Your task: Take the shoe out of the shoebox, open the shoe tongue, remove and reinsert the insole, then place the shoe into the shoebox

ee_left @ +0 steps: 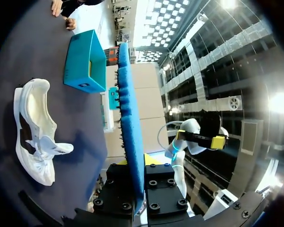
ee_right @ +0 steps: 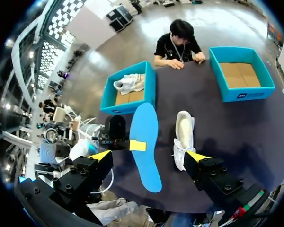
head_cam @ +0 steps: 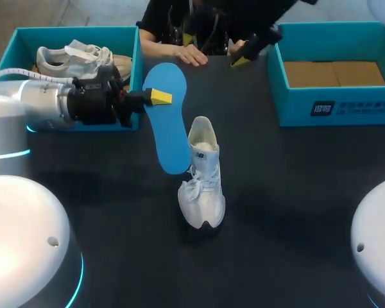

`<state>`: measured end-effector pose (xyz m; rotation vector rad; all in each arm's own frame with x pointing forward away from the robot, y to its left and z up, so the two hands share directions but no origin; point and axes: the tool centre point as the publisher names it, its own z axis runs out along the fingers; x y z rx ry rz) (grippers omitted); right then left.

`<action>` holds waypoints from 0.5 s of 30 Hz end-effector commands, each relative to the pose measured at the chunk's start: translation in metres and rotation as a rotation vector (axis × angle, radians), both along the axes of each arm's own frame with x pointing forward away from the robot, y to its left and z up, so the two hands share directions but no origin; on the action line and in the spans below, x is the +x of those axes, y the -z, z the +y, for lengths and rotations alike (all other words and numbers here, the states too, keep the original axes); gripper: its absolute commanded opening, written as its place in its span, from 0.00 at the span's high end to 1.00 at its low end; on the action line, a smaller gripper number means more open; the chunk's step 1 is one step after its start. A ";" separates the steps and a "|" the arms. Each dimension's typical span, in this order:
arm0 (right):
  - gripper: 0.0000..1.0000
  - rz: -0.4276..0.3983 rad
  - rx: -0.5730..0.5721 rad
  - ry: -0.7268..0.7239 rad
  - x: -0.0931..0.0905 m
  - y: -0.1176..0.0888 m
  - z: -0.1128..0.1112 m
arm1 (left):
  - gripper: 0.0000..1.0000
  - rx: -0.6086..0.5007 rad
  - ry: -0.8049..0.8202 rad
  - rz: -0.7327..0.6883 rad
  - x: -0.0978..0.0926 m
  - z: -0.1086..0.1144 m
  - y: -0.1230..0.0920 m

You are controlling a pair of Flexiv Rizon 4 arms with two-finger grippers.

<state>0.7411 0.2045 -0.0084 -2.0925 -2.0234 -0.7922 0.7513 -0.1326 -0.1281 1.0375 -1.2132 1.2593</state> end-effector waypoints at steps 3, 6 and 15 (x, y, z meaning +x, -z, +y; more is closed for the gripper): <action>0.00 0.022 -0.350 0.082 0.002 0.000 0.021 | 1.00 0.001 0.003 0.009 0.001 -0.002 0.004; 0.00 0.023 -0.386 0.069 0.001 0.002 0.029 | 1.00 -0.003 0.004 0.009 0.004 -0.005 0.005; 0.00 0.034 -0.409 0.037 -0.003 0.009 0.049 | 1.00 -0.021 0.002 -0.002 0.018 -0.012 0.003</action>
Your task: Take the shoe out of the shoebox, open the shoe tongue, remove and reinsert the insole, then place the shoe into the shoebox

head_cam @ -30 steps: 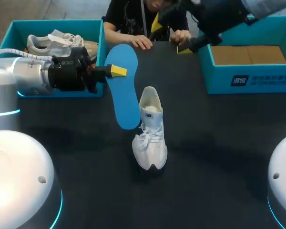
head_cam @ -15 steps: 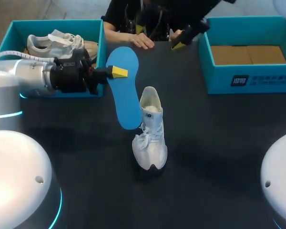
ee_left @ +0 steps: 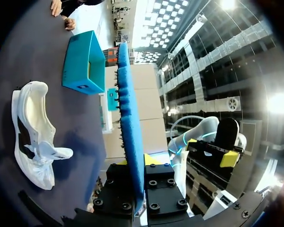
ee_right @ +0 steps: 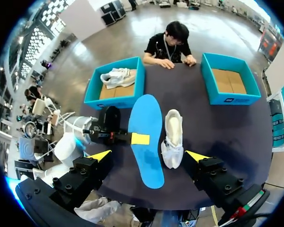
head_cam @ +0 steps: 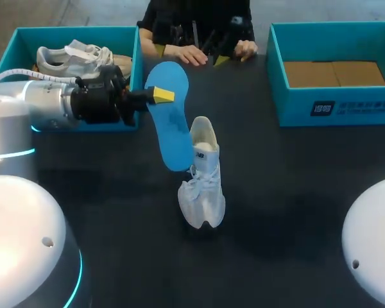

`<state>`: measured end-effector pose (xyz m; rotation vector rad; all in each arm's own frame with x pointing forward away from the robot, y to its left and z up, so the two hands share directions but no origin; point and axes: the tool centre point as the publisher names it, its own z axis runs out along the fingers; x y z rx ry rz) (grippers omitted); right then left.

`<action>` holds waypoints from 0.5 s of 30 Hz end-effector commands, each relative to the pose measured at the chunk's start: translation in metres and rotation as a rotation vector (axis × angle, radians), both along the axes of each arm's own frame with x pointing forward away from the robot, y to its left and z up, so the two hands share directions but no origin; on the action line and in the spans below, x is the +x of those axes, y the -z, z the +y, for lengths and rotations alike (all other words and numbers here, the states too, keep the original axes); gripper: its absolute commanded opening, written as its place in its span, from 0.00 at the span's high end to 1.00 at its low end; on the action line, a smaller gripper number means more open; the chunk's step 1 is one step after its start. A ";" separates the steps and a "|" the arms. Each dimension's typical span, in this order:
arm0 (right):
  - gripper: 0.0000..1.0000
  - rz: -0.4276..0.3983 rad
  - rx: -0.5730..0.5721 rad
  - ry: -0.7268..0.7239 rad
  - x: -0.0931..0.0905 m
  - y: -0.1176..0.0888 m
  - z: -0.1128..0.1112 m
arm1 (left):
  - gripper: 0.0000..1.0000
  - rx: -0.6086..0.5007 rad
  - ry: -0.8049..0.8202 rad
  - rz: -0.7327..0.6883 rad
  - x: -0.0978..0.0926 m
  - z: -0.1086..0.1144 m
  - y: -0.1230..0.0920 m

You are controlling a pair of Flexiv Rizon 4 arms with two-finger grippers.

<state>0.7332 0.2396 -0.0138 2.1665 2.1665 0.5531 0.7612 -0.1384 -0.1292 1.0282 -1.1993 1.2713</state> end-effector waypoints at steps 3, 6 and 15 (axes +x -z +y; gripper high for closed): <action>0.00 0.020 -0.182 0.029 0.004 0.006 0.019 | 1.00 -0.004 0.006 -0.001 0.011 -0.009 0.003; 0.00 0.027 -0.189 0.015 0.004 0.008 0.025 | 1.00 -0.005 0.006 0.001 0.015 -0.012 0.005; 0.00 0.071 -0.212 -0.021 0.001 0.016 0.035 | 1.00 -0.003 0.023 0.003 0.013 -0.018 0.008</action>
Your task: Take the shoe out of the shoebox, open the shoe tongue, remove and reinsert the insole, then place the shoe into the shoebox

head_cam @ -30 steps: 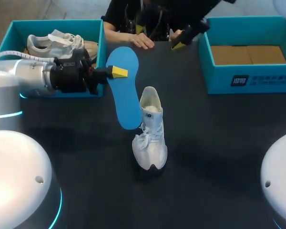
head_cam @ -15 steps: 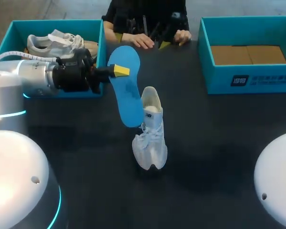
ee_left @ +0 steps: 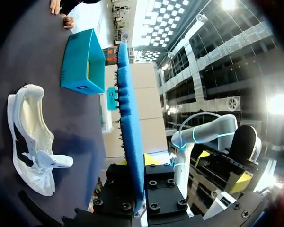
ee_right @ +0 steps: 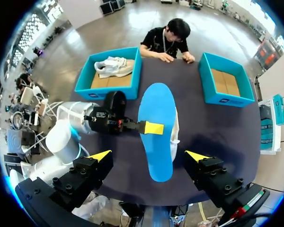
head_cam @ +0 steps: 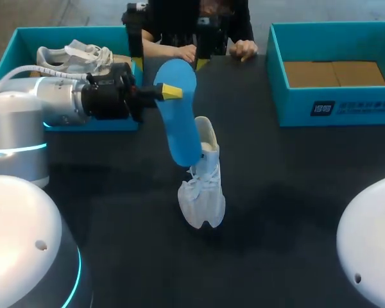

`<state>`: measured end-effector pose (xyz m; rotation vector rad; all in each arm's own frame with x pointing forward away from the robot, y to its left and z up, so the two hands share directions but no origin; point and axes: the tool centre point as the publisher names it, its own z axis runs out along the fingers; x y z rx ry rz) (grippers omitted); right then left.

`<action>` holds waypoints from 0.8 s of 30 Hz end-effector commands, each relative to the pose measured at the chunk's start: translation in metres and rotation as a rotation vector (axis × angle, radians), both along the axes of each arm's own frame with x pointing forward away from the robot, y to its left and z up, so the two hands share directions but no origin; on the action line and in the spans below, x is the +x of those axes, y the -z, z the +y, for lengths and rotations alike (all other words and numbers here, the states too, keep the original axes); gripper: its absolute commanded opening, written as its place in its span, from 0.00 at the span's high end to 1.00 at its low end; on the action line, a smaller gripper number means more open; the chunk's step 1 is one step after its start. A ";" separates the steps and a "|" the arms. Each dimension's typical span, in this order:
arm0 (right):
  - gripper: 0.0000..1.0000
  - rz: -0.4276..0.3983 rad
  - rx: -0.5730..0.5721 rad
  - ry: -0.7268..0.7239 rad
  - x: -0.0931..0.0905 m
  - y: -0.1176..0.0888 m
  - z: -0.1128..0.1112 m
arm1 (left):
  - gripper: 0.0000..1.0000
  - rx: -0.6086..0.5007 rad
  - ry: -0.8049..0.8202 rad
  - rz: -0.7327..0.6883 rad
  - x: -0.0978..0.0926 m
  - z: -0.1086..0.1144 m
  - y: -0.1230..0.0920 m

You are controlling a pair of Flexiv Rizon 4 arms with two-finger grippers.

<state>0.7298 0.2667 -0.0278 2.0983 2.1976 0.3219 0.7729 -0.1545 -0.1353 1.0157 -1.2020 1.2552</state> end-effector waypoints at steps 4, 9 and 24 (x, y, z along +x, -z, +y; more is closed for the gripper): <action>0.00 0.021 -0.075 0.013 0.002 0.006 0.009 | 1.00 0.008 -0.004 -0.014 0.000 -0.002 0.001; 0.00 0.017 -0.094 0.032 0.000 0.012 0.007 | 1.00 0.008 -0.003 -0.014 0.000 -0.002 0.001; 0.00 0.027 -0.113 0.032 0.001 0.020 0.007 | 1.00 0.008 -0.003 -0.014 0.000 -0.002 0.001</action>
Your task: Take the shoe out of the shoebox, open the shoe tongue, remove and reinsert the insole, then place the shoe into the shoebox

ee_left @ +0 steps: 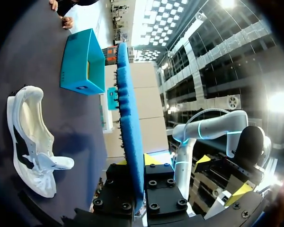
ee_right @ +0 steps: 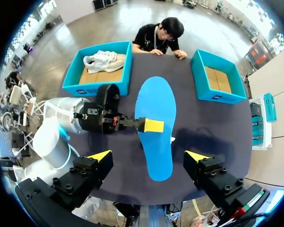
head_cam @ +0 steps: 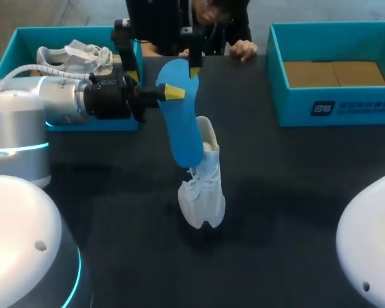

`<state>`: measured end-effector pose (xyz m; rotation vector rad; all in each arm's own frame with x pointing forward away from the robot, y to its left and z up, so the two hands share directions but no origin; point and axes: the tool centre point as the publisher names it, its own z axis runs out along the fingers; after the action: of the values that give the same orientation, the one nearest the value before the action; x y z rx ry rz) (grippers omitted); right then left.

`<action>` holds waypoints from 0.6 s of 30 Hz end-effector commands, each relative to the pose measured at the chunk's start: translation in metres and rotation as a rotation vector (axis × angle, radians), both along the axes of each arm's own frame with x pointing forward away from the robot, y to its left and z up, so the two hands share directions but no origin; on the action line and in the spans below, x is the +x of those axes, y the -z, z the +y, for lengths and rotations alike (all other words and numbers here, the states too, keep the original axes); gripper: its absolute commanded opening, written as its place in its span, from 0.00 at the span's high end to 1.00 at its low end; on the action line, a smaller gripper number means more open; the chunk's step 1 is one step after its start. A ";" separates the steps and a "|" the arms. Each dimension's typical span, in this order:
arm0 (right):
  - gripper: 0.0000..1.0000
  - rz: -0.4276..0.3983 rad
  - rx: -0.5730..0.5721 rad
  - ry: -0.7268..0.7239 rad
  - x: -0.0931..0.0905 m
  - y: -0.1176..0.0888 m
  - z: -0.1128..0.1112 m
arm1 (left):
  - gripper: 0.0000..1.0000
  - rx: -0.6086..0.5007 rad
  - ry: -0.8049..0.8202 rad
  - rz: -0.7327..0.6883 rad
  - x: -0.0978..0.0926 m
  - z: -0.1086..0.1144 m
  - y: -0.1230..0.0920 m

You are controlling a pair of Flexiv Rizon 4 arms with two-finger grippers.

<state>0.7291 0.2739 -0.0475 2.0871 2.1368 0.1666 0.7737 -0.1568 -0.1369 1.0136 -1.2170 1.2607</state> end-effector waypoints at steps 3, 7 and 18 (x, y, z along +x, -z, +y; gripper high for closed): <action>0.00 0.005 -0.001 -0.004 0.001 0.000 0.000 | 1.00 0.002 -0.003 -0.001 -0.001 0.000 0.000; 0.00 0.007 0.026 -0.004 0.000 0.001 -0.001 | 1.00 0.002 -0.003 -0.001 -0.001 0.000 0.000; 0.00 0.004 0.149 -0.014 0.002 0.001 -0.014 | 1.00 0.002 -0.003 -0.001 -0.001 0.000 0.000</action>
<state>0.7317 0.2733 -0.0461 2.1309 2.1668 0.2443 0.7737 -0.1569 -0.1368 1.0136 -1.2170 1.2607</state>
